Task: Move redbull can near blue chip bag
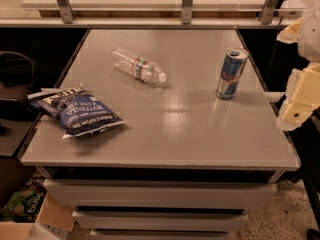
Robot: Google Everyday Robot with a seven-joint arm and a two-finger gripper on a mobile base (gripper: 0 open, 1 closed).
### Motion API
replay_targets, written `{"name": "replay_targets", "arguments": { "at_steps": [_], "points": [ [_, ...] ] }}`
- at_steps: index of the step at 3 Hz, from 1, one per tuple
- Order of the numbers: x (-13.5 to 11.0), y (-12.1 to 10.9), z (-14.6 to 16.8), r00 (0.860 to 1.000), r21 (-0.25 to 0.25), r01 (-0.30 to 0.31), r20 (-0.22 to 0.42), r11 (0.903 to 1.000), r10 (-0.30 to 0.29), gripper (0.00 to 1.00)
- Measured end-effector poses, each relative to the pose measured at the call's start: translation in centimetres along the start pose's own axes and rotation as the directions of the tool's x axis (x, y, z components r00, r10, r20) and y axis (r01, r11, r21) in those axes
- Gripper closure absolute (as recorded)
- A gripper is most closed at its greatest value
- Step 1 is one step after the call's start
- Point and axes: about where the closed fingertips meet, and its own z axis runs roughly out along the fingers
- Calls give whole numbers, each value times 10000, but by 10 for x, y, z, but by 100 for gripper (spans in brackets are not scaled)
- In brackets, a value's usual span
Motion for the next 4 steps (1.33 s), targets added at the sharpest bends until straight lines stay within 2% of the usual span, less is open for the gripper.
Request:
{"name": "replay_targets", "arguments": {
  "at_steps": [1,2,3,4],
  "points": [
    [0,0,0,10000,2,0,2,10000,0,0],
    [0,-10,9,9980,246,-223,599,9994,208,0],
    [5,-30,27,9852,580,-515,1663,9970,413,0],
    [12,-48,45,9693,697,-428,2446,9967,246,0]
  ]
}}
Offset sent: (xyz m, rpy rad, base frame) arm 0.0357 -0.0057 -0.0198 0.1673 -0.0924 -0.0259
